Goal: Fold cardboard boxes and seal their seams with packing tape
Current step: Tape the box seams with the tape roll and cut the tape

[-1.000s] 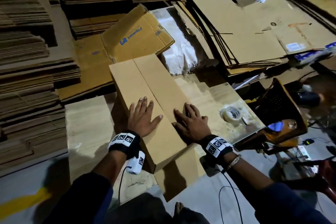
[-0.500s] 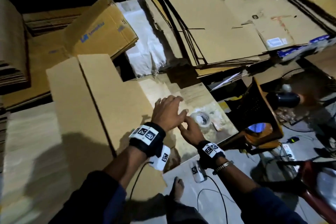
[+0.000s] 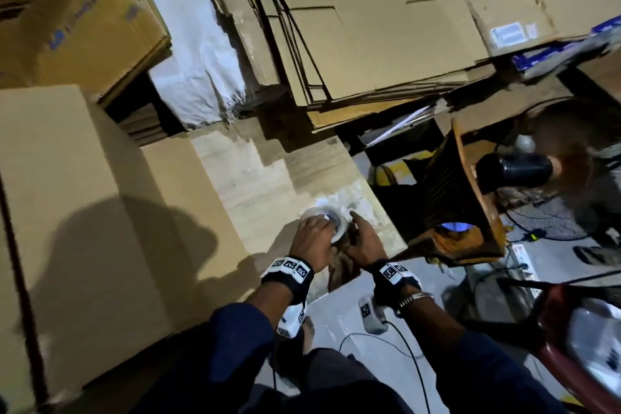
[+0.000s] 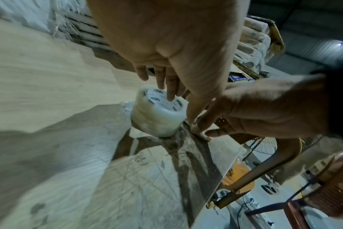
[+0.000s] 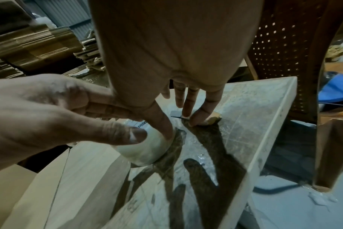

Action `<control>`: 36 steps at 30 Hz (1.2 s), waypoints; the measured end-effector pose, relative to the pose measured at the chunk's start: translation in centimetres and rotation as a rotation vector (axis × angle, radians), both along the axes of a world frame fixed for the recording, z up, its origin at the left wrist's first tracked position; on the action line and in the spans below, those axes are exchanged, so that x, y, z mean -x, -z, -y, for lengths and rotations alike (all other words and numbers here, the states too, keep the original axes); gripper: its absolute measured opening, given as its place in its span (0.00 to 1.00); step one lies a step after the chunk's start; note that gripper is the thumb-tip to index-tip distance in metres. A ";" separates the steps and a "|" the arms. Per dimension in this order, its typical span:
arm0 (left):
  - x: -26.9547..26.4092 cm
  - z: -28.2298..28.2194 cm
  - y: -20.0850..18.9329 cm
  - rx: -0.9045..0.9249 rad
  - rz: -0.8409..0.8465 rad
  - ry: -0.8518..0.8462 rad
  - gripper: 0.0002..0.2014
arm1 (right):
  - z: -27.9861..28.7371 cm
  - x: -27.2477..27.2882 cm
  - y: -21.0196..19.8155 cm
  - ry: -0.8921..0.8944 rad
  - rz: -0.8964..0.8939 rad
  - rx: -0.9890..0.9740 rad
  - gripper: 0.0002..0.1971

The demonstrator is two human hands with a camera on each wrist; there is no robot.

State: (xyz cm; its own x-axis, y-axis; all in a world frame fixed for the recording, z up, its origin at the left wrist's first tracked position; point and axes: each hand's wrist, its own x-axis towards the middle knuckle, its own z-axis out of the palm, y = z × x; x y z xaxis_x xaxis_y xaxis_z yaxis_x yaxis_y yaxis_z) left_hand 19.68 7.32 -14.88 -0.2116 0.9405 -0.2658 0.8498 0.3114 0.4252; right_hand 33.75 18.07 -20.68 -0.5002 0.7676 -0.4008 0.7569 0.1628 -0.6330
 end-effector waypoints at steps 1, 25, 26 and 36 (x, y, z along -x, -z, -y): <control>-0.3 -0.8 0.5 0.006 -0.023 0.022 0.27 | -0.4 0.2 0.0 -0.022 -0.016 0.013 0.40; 6.5 3.1 -7.8 0.009 -0.197 -0.267 0.22 | -0.4 9.2 -9.2 -0.309 -0.238 -0.279 0.09; 8.0 4.0 -9.5 -0.022 -0.208 -0.305 0.23 | 0.2 10.9 -10.9 -0.337 -0.291 -0.299 0.09; 17.9 14.4 -25.8 -0.220 -0.221 -0.733 0.12 | 8.2 26.0 -27.0 -0.556 -0.590 -0.399 0.01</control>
State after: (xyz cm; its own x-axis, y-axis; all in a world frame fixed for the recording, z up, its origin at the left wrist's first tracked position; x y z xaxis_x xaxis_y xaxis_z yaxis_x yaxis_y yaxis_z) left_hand 1.78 -7.10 10.92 -0.8231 0.5671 0.0300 0.5326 0.7526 0.3872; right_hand 7.74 9.88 6.37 -0.8805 0.3805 0.2827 0.0738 0.6992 -0.7111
